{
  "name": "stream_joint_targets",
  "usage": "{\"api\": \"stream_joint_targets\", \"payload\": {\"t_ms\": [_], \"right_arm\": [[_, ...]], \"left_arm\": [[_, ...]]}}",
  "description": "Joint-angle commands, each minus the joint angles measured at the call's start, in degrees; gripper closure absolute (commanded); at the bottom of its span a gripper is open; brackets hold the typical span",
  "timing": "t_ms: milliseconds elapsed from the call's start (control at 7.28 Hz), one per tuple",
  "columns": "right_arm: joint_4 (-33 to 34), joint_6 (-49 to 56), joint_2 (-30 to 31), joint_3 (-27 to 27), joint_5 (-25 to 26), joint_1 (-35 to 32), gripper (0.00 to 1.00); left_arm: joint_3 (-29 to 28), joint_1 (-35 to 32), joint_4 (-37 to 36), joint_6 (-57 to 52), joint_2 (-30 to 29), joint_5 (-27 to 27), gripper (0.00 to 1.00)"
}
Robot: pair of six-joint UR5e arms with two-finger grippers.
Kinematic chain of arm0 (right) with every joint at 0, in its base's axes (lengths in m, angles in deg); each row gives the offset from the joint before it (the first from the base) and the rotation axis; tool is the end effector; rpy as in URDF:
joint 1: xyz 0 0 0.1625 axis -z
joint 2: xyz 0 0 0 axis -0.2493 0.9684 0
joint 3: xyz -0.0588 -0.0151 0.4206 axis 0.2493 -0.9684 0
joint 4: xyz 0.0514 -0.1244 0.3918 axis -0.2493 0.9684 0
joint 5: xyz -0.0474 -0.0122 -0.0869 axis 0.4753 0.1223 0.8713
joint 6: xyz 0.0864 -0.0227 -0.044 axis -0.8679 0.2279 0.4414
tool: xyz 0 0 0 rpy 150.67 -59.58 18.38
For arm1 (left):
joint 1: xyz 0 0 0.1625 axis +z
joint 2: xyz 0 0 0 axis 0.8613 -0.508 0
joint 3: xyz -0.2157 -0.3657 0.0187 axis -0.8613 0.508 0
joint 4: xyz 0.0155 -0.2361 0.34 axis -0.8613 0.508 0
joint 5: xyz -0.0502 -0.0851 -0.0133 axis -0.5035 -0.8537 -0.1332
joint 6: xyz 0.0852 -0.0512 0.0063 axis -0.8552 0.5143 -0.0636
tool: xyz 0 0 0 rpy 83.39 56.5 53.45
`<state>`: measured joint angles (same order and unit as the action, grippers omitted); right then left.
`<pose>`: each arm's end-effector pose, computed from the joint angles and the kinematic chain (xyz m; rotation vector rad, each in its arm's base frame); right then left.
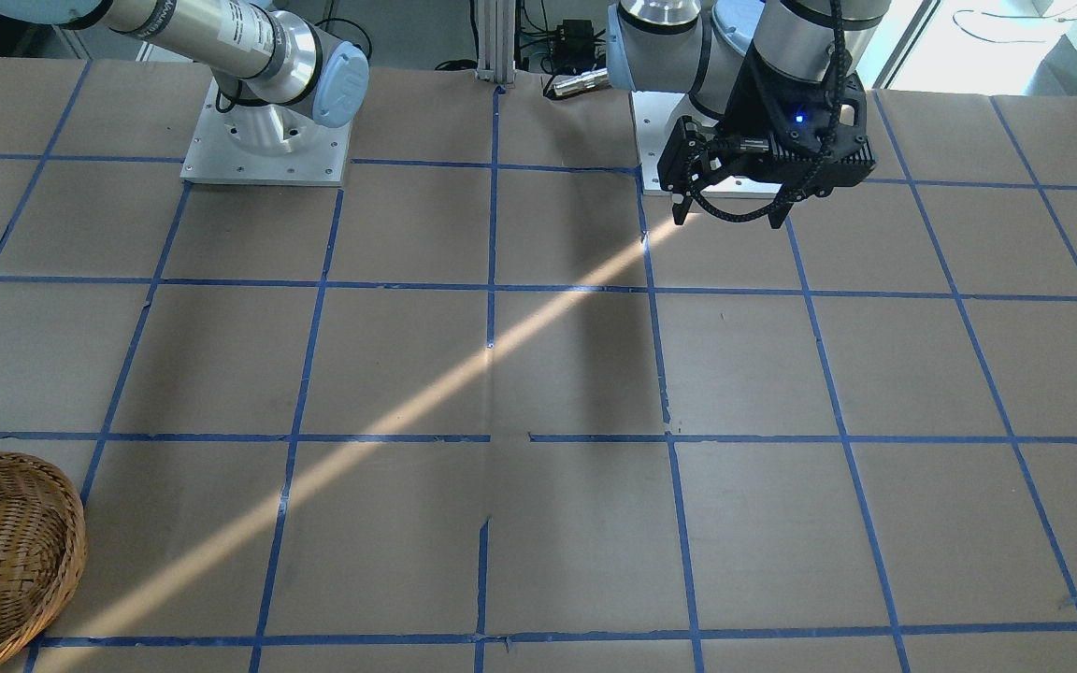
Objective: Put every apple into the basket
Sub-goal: 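Lower the dark apple into the basket and open the right gripper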
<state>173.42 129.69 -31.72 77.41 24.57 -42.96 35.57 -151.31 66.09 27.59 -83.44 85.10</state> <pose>-0.2926 -0.7091 0.2847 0.2542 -3.1094 0.1021 -0.1504 -0.4616 0.4975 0.0018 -3.1181 0.0686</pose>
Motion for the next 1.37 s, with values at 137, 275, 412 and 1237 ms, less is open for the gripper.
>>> {"api": "stream_joint_targets", "payload": {"t_ms": [137,275,412,1237], "right_arm": [[-0.29,-0.07,0.30,0.00,0.12,0.00,0.00],[-1.34,-0.07,1.00,0.00,0.38,0.00,0.00],[-5.79,-0.07,3.36,0.00,0.47,-0.09,0.00],[-25.17,-18.91,23.30,7.43,0.29,-9.20,0.00]], "left_arm": [[0.00,0.00,0.00,0.00,0.00,0.00,0.00],[0.00,0.00,0.00,0.00,0.00,0.08,0.00],[0.00,0.00,0.00,0.00,0.00,0.08,0.00],[0.00,0.09,0.00,0.00,0.00,0.08,0.00]]}}
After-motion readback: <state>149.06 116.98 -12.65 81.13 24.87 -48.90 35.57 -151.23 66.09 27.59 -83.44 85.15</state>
